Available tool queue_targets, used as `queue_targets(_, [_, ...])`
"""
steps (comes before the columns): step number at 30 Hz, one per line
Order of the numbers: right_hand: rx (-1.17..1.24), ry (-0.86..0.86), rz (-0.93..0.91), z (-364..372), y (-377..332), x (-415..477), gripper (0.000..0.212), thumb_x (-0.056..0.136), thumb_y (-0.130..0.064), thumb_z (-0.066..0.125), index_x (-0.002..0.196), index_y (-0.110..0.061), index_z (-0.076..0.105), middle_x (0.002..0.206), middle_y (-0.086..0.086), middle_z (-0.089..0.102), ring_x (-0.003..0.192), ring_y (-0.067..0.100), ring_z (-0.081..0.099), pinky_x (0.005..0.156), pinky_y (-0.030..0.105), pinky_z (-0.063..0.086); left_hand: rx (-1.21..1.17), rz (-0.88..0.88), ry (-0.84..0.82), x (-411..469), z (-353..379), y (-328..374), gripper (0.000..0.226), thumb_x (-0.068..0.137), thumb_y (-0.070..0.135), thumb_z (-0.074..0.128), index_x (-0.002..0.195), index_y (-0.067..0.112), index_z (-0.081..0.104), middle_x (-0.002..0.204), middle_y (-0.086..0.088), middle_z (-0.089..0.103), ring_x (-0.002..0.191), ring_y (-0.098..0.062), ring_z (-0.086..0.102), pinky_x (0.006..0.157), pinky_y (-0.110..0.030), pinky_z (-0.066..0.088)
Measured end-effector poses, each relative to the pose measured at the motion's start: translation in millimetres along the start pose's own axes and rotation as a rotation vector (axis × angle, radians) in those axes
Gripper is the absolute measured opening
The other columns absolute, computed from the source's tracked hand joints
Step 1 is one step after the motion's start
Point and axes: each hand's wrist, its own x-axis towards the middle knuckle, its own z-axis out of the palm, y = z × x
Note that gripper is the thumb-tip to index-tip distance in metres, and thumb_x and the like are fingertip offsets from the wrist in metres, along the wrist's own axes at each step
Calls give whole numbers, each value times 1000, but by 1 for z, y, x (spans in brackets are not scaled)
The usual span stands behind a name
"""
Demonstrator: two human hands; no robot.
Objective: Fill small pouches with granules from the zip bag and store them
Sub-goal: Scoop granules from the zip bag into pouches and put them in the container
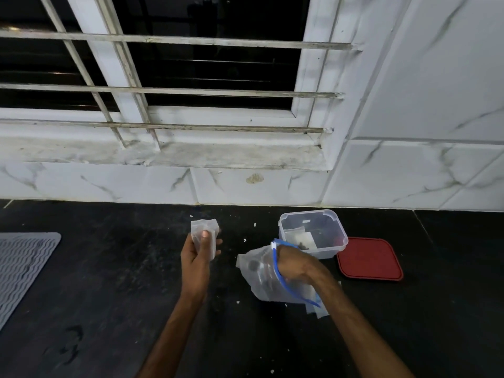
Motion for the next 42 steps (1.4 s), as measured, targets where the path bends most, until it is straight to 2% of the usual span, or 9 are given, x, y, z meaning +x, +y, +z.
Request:
queue_targets(6, [212,74,-90,-3,-40,18,28,95,-17,44,106,-4,67,88,5,60,85,22,61,73,28,47,-18,25,12,5,3,14,28,100,27,49,112,7,65,105,-11,72,93,-24,69,75,-33,59])
queue_targets(11, [342,137,-150,16,-43,8,21,95,-22,48,92,-12,66,92,4,66,89,19,63,84,33,51,-25,40,41,3,-9,20,24,100,26,49,109,11,65,100,-10,72,89,-20,69,73,-29,59])
queue_targets(15, [342,174,-83,30,-25,-11,23,94,-29,50,87,-16,68,86,2,69,82,14,66,79,32,56,12,46,31,-3,-14,19,25,99,28,50,112,12,65,100,-10,72,92,-20,70,76,-31,58])
queue_targets(21, [409,173,29,23,6,-46,23,99,-27,48,98,-16,68,93,2,70,84,11,68,81,27,56,30,72,-69,-13,-2,18,22,100,21,50,116,14,62,107,-11,70,99,-24,68,83,-35,57])
queue_targets(26, [482,134,116,25,40,-56,17,97,-26,50,99,-20,66,93,-2,70,82,7,69,77,24,57,2,69,-110,-18,14,18,25,96,22,51,114,9,62,104,-10,71,95,-23,69,79,-27,57])
queue_targets(31, [516,118,188,49,72,-60,22,96,-29,48,93,-20,68,91,0,71,85,13,69,84,40,57,-5,60,-130,-22,22,14,32,95,22,51,120,3,60,103,-10,72,92,-20,70,78,-27,57])
queue_targets(36, [677,103,286,66,72,-55,21,100,-21,41,102,-20,62,103,3,64,92,13,62,82,29,51,17,56,-112,-24,20,9,34,95,26,52,120,5,60,104,-11,72,94,-25,69,80,-32,58])
queue_targets(39, [700,170,218,61,52,-43,22,101,-22,40,105,-18,62,101,3,62,87,10,59,69,20,45,19,66,-99,-22,19,11,36,94,27,52,119,4,61,104,-12,72,94,-25,70,80,-31,59])
queue_targets(42, [652,257,72,46,22,-21,22,99,-17,43,103,-8,63,93,2,61,90,15,60,77,25,49,6,80,-78,-18,19,17,33,94,23,52,118,1,61,103,-12,72,92,-22,71,78,-29,59])
